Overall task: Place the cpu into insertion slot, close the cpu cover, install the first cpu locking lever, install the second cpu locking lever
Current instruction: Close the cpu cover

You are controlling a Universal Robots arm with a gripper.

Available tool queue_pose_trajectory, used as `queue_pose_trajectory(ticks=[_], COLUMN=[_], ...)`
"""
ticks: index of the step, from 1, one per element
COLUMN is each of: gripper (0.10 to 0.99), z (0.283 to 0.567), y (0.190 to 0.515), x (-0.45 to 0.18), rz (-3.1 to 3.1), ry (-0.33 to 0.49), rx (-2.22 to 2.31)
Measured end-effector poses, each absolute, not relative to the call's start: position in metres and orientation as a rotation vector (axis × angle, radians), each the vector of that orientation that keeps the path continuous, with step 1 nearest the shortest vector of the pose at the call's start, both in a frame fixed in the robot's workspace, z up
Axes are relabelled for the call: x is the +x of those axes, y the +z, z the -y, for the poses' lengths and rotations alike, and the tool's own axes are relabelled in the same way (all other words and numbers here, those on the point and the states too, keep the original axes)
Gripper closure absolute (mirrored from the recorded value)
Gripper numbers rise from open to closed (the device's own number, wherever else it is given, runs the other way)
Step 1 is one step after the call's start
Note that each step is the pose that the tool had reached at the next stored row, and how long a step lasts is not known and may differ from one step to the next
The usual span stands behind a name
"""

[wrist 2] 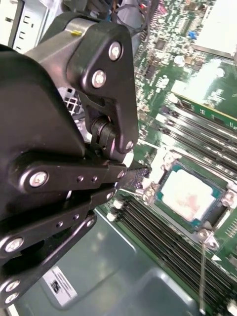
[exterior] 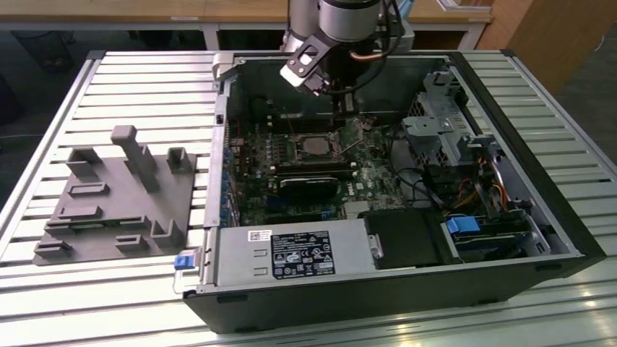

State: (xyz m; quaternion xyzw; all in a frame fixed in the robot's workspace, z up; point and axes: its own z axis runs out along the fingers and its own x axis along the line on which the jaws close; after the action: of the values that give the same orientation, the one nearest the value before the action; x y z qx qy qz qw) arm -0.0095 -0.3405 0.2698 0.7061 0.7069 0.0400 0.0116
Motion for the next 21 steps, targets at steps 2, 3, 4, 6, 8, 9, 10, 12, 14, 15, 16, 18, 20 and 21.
queue_pose_trajectory(ticks=[2,3,4,6,8,9,10,12,14,15,16,18,20,21], gripper=[0.980,0.980,0.980,0.980,0.980,0.980,0.980,0.980,0.980,0.980,0.980,0.980,0.980,0.980], z=[0.340,0.340,0.340,0.339,0.338,0.338,0.337,0.336,0.335,0.335,0.335,0.335,0.335,0.335], y=[0.270,0.270,0.270,0.270,0.269,0.269,0.269,0.269,0.268,0.268,0.268,0.268,0.268,0.268], x=[-0.005,-0.003,-0.002,0.001,0.002,0.003,0.004,0.007,0.009,0.010,0.011,0.013,0.014,0.015], rz=[-2.205,-2.205,-2.205,-2.205,-2.205,-2.205,-2.205,-2.205,-2.205,-2.205,-2.205,-2.204,-2.205,-2.205], ry=[0.125,0.124,0.124,0.124,0.125,0.125,0.124,0.124,0.125,0.125,0.124,0.124,0.124,0.124], rx=[2.202,2.202,2.202,2.202,2.202,2.202,2.202,2.202,2.202,2.202,2.202,2.202,2.202,2.202])
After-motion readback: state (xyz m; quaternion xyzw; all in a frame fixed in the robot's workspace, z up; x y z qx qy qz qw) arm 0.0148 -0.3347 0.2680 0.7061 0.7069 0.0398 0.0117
